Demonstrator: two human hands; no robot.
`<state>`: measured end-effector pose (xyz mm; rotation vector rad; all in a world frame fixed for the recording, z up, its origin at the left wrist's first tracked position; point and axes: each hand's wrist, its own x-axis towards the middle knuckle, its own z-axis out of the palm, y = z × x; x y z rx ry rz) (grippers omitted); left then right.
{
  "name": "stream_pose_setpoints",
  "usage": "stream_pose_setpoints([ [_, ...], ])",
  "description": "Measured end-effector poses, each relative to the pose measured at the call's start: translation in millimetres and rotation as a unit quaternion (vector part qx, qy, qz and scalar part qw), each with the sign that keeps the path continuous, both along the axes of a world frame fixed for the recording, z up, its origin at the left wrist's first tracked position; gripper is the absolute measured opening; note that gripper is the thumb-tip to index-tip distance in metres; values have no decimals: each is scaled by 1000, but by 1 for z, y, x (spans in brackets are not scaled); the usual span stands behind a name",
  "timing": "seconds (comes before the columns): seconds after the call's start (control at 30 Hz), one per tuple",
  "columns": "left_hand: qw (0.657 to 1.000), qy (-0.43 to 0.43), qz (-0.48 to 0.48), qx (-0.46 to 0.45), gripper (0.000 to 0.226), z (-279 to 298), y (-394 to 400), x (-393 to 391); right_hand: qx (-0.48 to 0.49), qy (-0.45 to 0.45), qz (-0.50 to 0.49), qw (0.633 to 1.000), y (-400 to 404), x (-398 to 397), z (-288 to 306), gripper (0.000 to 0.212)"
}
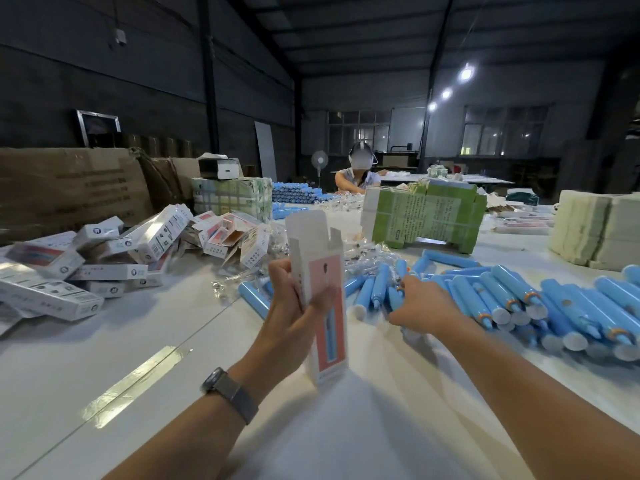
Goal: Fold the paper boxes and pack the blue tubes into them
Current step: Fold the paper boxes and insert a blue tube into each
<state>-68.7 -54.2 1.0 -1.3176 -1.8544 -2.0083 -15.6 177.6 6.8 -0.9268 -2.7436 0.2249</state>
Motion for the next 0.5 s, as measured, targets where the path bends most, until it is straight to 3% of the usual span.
stream_pose_setpoints([
  [0.1, 999, 7, -26, -20, 36, -3, 1, -3, -129, 30, 0, 991, 2, 4, 10, 31],
  [0.2, 999, 11, -19, -26, 44, -1, 0, -6, -305, 123, 14, 944, -2, 8, 24, 21],
  [0.33, 999, -4, -21, -30, 29, 0, 1, -5, -461, 280, 88, 837, -25, 18, 60, 18],
  [0.47, 999, 15, 1, -34, 29, 3, 1, 0, -496, 426, 208, 728, -62, 32, 97, 4],
  [0.5, 999, 24, 15, -42, 28, 4, 0, 1, -495, 453, 227, 706, -71, 35, 104, 11],
])
